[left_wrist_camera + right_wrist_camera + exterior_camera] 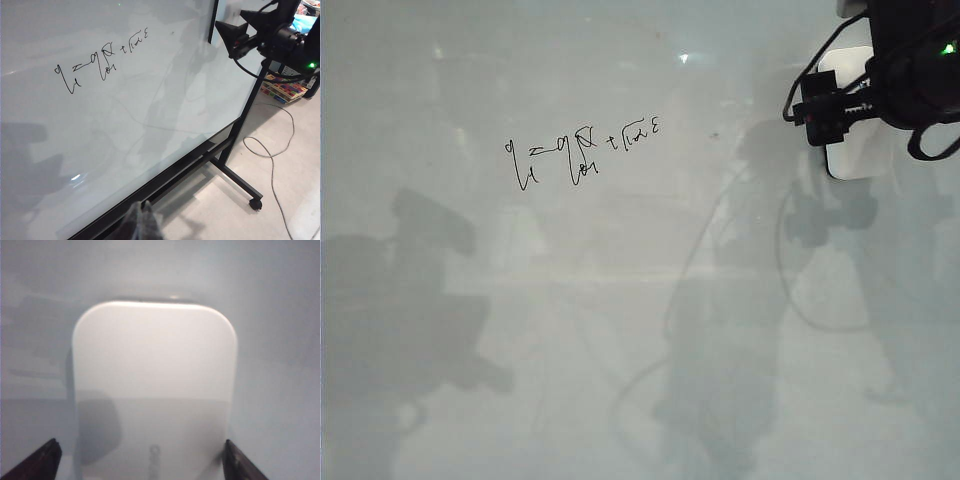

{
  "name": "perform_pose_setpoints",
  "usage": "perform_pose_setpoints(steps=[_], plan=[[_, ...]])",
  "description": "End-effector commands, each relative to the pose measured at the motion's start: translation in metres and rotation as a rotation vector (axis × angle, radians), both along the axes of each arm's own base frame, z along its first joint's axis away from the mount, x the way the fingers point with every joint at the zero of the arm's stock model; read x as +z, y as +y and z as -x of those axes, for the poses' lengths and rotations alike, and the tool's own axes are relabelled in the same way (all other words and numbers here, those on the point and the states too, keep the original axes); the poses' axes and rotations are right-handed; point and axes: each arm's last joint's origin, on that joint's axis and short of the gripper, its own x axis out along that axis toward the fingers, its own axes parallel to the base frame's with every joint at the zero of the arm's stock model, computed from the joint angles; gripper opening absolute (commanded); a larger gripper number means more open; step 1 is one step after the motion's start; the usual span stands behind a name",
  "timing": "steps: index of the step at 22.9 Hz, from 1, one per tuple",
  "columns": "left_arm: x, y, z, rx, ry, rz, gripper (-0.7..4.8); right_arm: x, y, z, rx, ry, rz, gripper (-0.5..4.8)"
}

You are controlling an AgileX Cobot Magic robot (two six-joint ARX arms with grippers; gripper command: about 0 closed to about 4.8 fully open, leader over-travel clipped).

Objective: Grab the whiteboard eraser that is attached to the surface of the whiteboard and use it to clean the writing on the whiteboard.

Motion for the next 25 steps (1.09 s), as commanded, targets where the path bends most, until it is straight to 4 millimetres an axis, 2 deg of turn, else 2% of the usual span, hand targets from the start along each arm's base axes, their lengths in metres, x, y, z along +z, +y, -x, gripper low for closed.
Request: perform_pose_setpoints(steps=[1, 8, 12, 18, 19, 24, 25], plan=[[0.0025, -0.0001, 0.0007, -0.005, -0.017, -0.001, -0.03, 0.0046, 0.001, -0.0091, -0.008, -0.019, 0.013, 4.36], [0.0025, -0.0001, 0.0007, -0.005, -0.017, -0.001, -0.03, 0.0052, 0.0015, -0.0107, -0.007, -0.021, 0.013, 4.29], [0.0024, -0.0001, 0.0007, -0.005, -0.016, -0.001, -0.03, 0.0051, 0.0018, -0.0108, 0.01, -0.021, 0.017, 3.86], [0.0018, -0.0001, 0.001, -0.005, -0.009, -0.001, -0.03, 0.0052, -0.0046, -0.0134, 0.057, -0.025, 0.028, 3.85], [0.0011, -0.0001, 0.0012, -0.005, -0.002, -0.001, -0.03, 0.0051, -0.0062, -0.0138, 0.05, -0.024, 0.029, 3.62], [0.0005, -0.0001, 0.0014, -0.005, 0.005, -0.001, -0.03, 0.0051, -0.0073, -0.0141, 0.047, -0.024, 0.029, 3.24], [0.0005, -0.0001, 0.0014, -0.005, 0.005, -0.001, -0.03, 0.005, -0.0073, -0.0141, 0.047, -0.023, 0.03, 3.01]])
